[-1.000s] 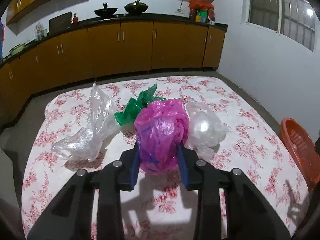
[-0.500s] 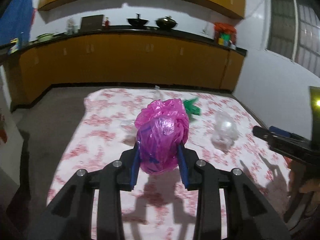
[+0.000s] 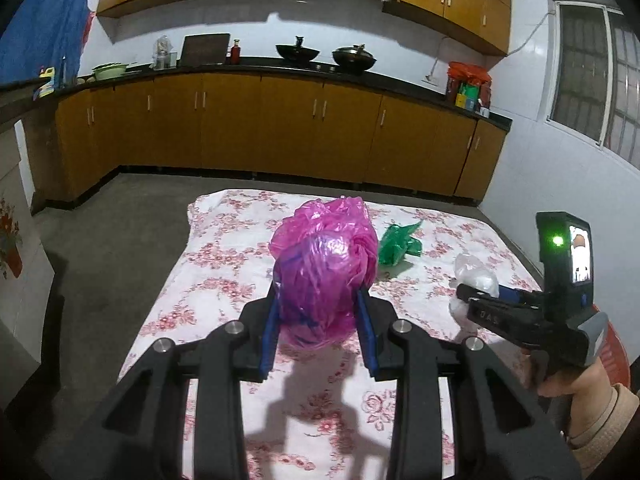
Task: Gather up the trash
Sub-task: 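Carry both bags over the red basket and open both tools to drop them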
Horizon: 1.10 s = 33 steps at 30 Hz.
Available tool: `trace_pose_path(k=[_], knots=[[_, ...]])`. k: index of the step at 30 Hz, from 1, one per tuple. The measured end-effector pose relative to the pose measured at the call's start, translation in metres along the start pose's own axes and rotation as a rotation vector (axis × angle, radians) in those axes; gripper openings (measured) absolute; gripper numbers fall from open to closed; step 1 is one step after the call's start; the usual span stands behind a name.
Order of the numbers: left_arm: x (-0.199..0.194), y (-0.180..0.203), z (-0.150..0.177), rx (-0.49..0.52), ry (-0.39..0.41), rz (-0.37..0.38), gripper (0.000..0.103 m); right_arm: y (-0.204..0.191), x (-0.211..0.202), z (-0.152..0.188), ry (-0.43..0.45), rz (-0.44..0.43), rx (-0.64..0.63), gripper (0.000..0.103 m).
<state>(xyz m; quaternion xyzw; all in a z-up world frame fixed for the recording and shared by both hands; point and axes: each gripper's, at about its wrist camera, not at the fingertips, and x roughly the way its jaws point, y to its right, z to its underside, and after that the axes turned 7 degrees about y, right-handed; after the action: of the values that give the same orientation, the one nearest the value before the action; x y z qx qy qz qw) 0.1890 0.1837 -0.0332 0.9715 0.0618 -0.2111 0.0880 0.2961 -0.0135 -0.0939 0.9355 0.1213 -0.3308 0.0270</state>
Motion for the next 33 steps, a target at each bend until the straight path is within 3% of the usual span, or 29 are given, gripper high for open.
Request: trace_pose_path(k=[9, 14, 17, 24, 33], knots=[[-0.014, 0.034, 0.004, 0.046, -0.004, 0.094, 0.034, 0.045, -0.073, 0.030, 0.064, 0.017, 0.008, 0.043], [-0.026, 0.065, 0.006, 0.088, -0.004, 0.167, 0.034, 0.083, -0.131, 0.043, 0.124, 0.110, -0.014, 0.043], [-0.033, 0.088, 0.006, 0.108, 0.001, 0.213, 0.034, 0.117, -0.175, 0.055, 0.159, 0.214, -0.008, 0.043], [-0.051, 0.142, 0.010, 0.160, 0.003, 0.323, 0.034, 0.169, -0.228, 0.078, 0.192, 0.356, 0.056, 0.043], [-0.063, 0.211, 0.025, 0.214, -0.028, 0.479, 0.034, 0.211, -0.269, 0.100, 0.216, 0.455, 0.138, 0.043]])
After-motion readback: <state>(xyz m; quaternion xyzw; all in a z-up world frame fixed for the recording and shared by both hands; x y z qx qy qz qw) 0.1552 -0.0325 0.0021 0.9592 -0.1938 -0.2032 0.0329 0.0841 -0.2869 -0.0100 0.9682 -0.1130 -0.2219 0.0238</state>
